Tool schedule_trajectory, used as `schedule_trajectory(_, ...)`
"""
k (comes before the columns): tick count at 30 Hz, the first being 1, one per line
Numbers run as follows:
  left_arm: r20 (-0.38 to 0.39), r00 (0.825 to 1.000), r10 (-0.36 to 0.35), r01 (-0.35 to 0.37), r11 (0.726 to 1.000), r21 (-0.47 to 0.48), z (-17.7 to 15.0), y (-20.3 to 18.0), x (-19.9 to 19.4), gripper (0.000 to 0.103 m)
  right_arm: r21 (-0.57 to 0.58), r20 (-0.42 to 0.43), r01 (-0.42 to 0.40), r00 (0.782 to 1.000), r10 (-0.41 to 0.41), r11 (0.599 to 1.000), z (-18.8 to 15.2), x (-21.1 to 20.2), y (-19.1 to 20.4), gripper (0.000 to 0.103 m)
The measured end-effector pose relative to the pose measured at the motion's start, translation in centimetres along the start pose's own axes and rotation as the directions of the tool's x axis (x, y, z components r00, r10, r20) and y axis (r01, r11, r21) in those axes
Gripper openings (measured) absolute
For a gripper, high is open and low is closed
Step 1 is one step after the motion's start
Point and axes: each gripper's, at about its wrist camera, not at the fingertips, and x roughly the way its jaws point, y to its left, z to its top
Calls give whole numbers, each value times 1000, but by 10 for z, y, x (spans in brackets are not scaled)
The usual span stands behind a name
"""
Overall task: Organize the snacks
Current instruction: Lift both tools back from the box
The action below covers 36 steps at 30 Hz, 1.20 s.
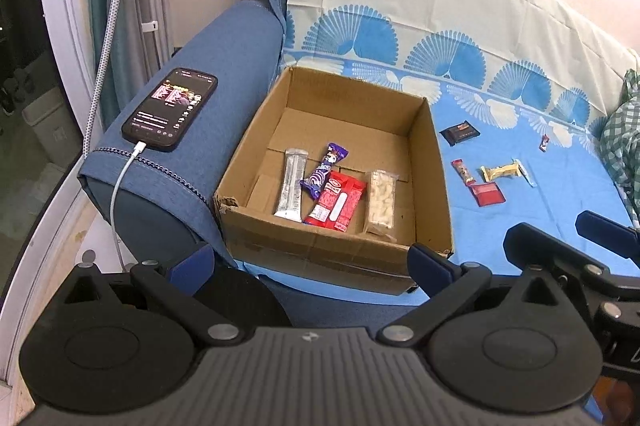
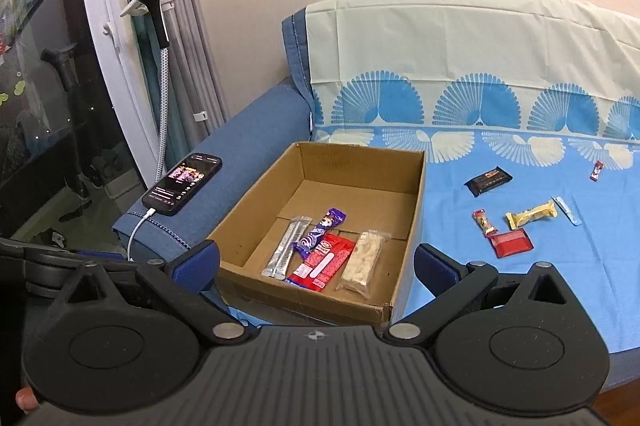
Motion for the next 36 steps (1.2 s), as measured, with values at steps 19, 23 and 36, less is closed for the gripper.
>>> schedule_trajectory(19,-6,1000,6,-6,1000,11,2,-1,1,103,8,-1,-5,1000,5,1000,-1,-2,-1,102)
schedule_trajectory(23,-16,1000,9,-8,1000,16,3,-2,6,103,16,-9,-5,1000,5,1000,-1,1,-2,102)
schedule_trajectory(36,-69,997,27,-24,999,39,9,-11,32,103,64,-54,-9,998,13,998,-5,22,-20,102)
